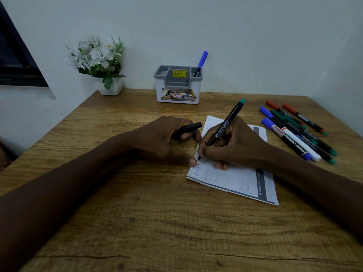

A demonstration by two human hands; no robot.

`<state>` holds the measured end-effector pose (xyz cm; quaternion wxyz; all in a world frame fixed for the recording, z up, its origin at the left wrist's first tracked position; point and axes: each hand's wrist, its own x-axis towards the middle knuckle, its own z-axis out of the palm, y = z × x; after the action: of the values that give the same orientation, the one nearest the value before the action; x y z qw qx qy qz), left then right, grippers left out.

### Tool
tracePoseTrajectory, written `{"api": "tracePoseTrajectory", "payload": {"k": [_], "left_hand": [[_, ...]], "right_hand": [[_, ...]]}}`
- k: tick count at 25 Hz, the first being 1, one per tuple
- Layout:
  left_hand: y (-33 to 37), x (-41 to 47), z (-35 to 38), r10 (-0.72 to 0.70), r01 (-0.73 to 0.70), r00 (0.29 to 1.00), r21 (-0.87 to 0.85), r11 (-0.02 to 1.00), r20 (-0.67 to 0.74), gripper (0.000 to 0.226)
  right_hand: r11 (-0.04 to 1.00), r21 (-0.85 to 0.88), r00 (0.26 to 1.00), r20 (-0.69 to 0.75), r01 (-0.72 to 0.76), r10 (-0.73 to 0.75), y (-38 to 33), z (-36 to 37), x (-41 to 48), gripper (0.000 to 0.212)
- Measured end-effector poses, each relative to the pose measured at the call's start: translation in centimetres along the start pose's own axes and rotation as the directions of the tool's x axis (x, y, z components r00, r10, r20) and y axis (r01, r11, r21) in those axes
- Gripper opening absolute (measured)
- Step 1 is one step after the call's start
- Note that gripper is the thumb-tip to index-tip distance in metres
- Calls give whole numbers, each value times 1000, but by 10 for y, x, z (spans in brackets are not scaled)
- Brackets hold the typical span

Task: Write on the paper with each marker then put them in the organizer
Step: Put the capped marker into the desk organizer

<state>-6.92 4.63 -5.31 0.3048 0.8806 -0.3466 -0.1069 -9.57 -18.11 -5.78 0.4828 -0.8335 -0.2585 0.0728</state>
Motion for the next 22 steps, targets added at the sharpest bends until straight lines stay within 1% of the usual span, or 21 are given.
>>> {"api": "tracePoseTrajectory", "payload": {"k": [9,11,13,14,17,19,22], "left_hand": [[-3,1,-1,3,-3,1000,20,1000,-4,48],[-2,2,-1,6,-6,1000,34,999,-9,53],[-3,0,1,-6,10,999,74,997,-52,63],[-6,0,2,-21,28,997,101,994,-76,64],[-11,1,4,-44,53,995,113,992,-84,60],[-11,2,4,-43,49,996,76,996,-84,59],[-9,2,3,-23,29,996,73,997,-82,52]], "right_hand": [[1000,-19,1000,-2,-1,1,0,0,1,5],[1000,-9,1000,-19,-13,13,0,-1,1,8],[1000,-1,999,-23,-27,27,0,-1,1,10],[999,-1,999,-24,-32,32,-1,0,1,10],[999,-10,998,-35,-46,46,-2,0,2,12],[998,-7,997,-46,-55,54,-2,0,1,12],[998,-14,997,-57,-54,53,-2,1,2,11]]}}
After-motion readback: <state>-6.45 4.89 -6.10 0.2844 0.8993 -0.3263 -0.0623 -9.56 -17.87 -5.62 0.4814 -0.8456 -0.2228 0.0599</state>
